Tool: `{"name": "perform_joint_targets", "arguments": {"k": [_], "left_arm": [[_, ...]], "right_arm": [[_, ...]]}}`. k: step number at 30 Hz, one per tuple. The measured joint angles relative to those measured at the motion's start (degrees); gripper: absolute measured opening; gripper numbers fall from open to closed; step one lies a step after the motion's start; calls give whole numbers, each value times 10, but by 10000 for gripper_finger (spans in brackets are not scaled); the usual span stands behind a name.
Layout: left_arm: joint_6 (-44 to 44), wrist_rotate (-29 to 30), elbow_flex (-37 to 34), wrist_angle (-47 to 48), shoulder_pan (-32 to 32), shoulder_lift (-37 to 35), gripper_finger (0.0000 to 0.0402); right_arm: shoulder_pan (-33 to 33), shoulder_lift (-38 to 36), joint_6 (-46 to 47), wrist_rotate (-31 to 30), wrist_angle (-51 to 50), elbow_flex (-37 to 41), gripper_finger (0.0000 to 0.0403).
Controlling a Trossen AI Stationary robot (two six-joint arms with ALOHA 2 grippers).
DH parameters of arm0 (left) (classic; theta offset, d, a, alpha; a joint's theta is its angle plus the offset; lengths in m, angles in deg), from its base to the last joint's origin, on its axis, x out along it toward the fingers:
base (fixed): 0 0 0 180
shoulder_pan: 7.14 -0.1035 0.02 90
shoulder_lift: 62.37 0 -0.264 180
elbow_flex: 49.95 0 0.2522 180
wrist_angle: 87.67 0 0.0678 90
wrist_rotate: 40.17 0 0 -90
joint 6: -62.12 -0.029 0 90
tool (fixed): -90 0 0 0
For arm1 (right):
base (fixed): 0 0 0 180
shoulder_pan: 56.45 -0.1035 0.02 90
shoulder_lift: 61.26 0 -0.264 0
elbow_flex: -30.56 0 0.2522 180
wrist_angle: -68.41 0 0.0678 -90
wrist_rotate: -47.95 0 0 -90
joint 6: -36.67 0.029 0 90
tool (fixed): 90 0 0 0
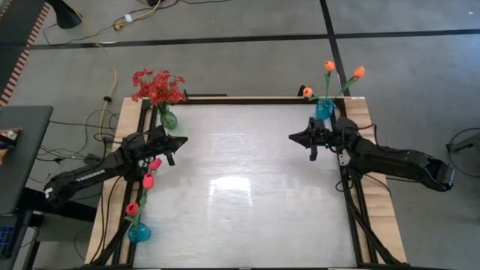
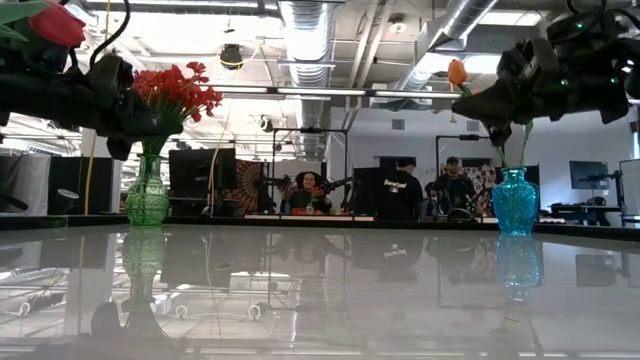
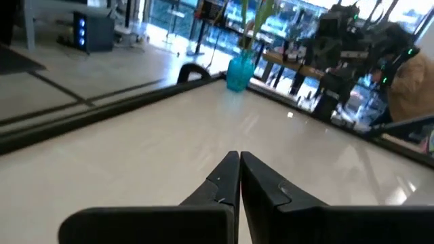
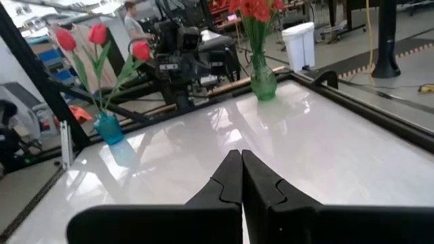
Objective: Sort flowers into vase by color
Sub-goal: Return to Home Position
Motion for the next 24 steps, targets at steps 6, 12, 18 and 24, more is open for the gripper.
{"name": "perform_joint_targets", "arguments": {"k": [6,12,18,24], "left_arm": [[13,26,0,2,2,1,0],[34,26,0,-4,2,0,0],[40,25,-1,6,2,0,0],[47,24,-1,9,2,0,0]], "right_arm": [[10,1,-21,-1,40,38,23],[13,-9,9,-1,85,80,23],[11,-44,36,-25,64,95,22],[-48,-123,55,-125,-6,95,20]]}}
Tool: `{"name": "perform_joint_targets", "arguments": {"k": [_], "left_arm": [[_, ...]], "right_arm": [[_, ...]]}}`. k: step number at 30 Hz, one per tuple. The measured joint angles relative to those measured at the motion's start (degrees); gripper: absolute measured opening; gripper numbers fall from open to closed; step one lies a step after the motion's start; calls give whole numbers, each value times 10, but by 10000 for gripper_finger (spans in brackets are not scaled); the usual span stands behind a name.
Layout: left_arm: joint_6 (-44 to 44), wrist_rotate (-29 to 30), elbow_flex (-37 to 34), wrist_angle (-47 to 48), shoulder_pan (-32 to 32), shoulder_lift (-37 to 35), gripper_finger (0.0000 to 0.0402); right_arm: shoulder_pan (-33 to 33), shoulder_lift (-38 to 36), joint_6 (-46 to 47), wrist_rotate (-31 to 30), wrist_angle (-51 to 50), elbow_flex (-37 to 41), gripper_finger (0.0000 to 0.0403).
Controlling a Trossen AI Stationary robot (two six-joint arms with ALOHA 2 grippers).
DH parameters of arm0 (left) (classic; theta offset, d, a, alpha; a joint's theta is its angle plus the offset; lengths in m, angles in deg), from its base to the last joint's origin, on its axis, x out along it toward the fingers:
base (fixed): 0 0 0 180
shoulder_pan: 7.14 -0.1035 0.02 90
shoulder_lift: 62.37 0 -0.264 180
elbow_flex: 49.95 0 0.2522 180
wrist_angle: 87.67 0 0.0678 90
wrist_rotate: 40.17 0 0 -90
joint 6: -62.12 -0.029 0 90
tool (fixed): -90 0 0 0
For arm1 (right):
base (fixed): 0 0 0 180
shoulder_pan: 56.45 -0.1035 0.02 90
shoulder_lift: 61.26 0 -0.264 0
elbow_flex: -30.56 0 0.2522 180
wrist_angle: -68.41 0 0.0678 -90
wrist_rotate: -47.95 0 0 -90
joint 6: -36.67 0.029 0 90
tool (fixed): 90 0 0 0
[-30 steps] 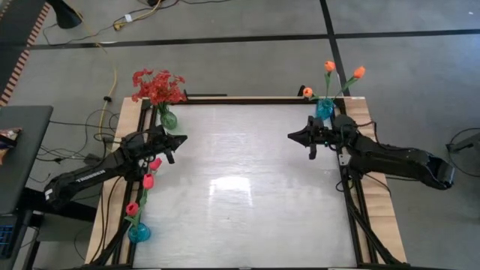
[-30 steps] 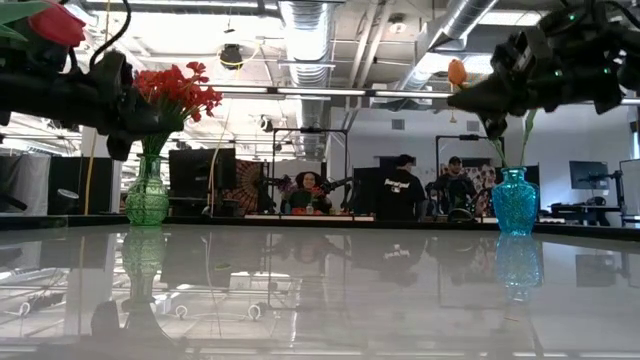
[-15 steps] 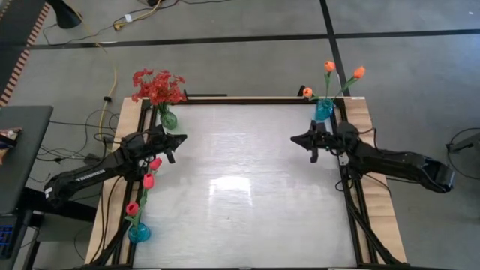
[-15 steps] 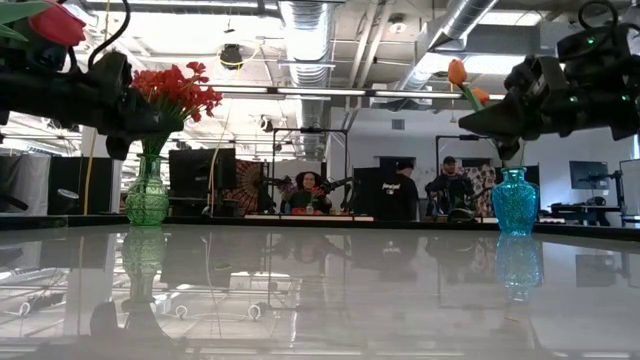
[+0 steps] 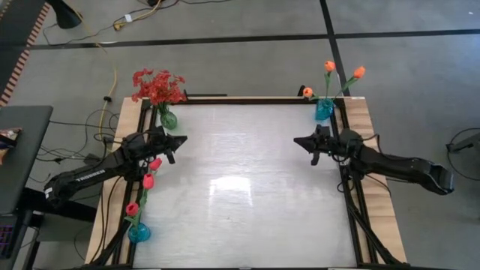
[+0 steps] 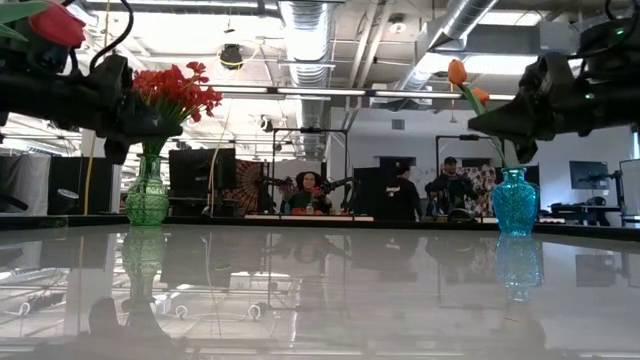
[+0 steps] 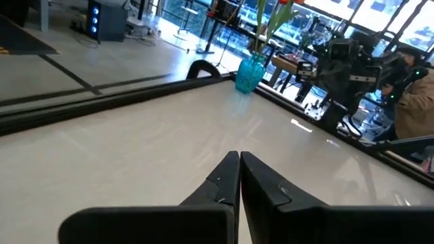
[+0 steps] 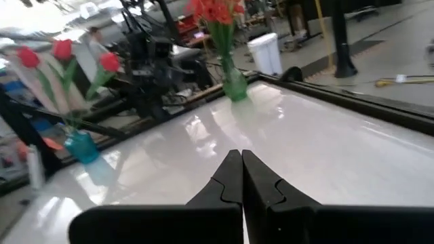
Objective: Sort flowers into vase by color
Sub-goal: Return to Home Position
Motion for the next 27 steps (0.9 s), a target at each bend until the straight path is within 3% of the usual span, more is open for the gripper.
{"name": "perform_joint_targets", "arguments": {"k": [6,10,19,27], "left_arm": [[2,-3,0,8,0,0,0],[-5,-3,0,7,0,0,0],[-7,-1,-1,8,0,0,0],[-8,12,-1,10,0,0,0]], "right_arm": [[-119,-112,-34,-172,-147,0,19],[-172,-186,-52,-241,-221,0,20],[-200,-247,-177,-252,-255,-6,26],[-200,-247,-185,-250,-258,-7,45]]}}
